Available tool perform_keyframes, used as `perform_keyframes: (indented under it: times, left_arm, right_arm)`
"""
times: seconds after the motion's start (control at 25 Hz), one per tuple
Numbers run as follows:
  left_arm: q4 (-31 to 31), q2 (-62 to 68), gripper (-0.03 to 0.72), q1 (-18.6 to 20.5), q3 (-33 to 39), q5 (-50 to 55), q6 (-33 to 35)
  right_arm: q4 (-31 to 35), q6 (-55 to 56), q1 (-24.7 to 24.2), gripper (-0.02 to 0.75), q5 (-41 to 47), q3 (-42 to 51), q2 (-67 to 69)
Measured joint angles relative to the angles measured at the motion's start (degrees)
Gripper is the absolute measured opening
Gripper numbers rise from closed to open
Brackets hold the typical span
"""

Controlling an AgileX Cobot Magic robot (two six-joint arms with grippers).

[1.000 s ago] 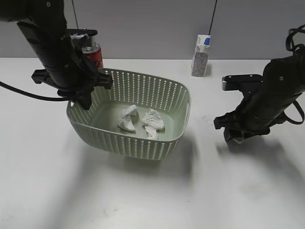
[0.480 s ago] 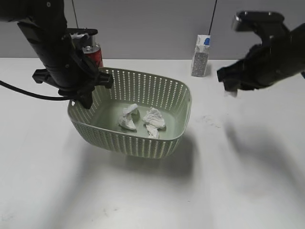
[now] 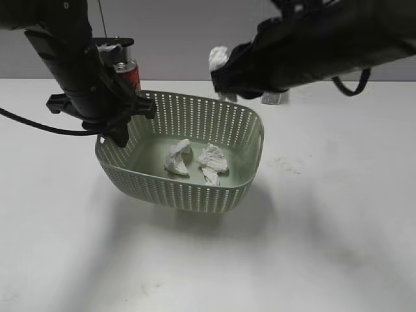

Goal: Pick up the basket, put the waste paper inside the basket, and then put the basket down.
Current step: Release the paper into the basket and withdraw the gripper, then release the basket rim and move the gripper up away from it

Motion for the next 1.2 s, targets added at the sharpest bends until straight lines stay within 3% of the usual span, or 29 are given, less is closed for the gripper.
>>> perform_keyframes:
  times: [0.12,0.24,0.32,0.44,0.6,0.76,1.04,1.2]
  left_arm:
    - [0.0,0.0,0.000,0.0,0.0,0.0,0.0]
    - [0.0,0.0,0.000,0.0,0.0,0.0,0.0]
    - [-0.1,0.0,0.000,0.0,0.0,0.0,0.0]
    - [-0.1,0.0,0.000,0.0,0.0,-0.2,0.0]
    - [-0.7,0.0,0.000,0.0,0.0,-0.4,0.0]
    - [-4.8,0.0,0.000,-0.1,0.0,-3.3,0.0]
    - [-7.3,5.8,0.000,-1.0,-8.1,-3.1,-0.3]
    - [-7.0,11.3,0.000,-1.0,-11.7,-3.0,-2.9]
  right_arm:
    - [0.0,-0.3,0.4,0.303,0.1,0.0,4.5]
    - [-0.2,-0.3,0.4,0.581,1.3,-0.2,7.2]
    - [-0.5,-0.3,0.4,0.633,2.2,-0.8,7.4]
    - [-2.4,-0.1,0.4,0.651,3.1,-2.9,7.3]
    - [-15.5,8.4,-1.8,0.655,9.7,-8.1,5.2]
    - [-25.9,14.9,-10.7,0.652,19.2,-13.4,2.0]
    - [-28.7,16.2,-30.9,0.598,21.8,-15.1,-9.8]
    - [-29.2,15.4,-34.7,0.581,30.7,-15.1,-13.9]
